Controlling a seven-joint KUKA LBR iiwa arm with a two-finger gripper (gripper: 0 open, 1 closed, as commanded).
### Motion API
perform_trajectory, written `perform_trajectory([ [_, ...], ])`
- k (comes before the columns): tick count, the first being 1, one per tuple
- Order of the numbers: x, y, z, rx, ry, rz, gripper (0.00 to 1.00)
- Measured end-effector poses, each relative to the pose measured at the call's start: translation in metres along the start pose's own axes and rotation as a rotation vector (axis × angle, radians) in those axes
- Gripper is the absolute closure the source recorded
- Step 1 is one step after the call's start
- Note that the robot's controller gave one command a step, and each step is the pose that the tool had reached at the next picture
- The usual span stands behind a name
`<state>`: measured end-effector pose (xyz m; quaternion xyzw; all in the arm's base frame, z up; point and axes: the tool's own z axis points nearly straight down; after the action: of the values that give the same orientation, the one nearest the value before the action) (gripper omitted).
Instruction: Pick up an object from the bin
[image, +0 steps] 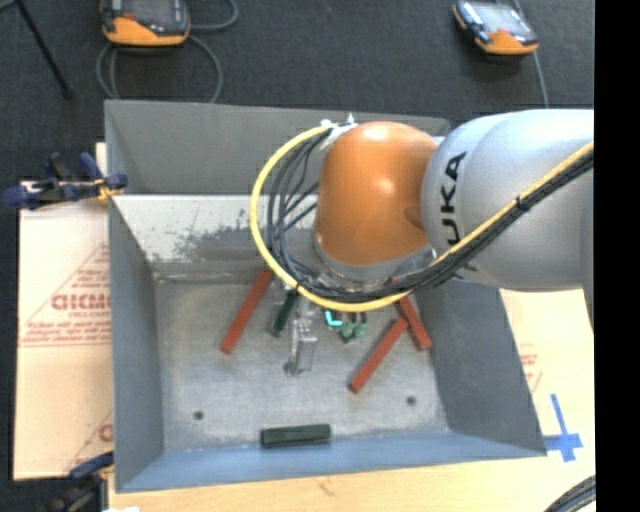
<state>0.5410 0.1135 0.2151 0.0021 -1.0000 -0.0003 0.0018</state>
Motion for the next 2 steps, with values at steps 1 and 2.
perform_trajectory([
  [1, -0.08, 0.014, 0.104, 0.0, -0.005, -0.016, 0.0],
  [2, -0.077, 0.015, 0.145, 0.002, -0.004, -0.226, 0.0],
])
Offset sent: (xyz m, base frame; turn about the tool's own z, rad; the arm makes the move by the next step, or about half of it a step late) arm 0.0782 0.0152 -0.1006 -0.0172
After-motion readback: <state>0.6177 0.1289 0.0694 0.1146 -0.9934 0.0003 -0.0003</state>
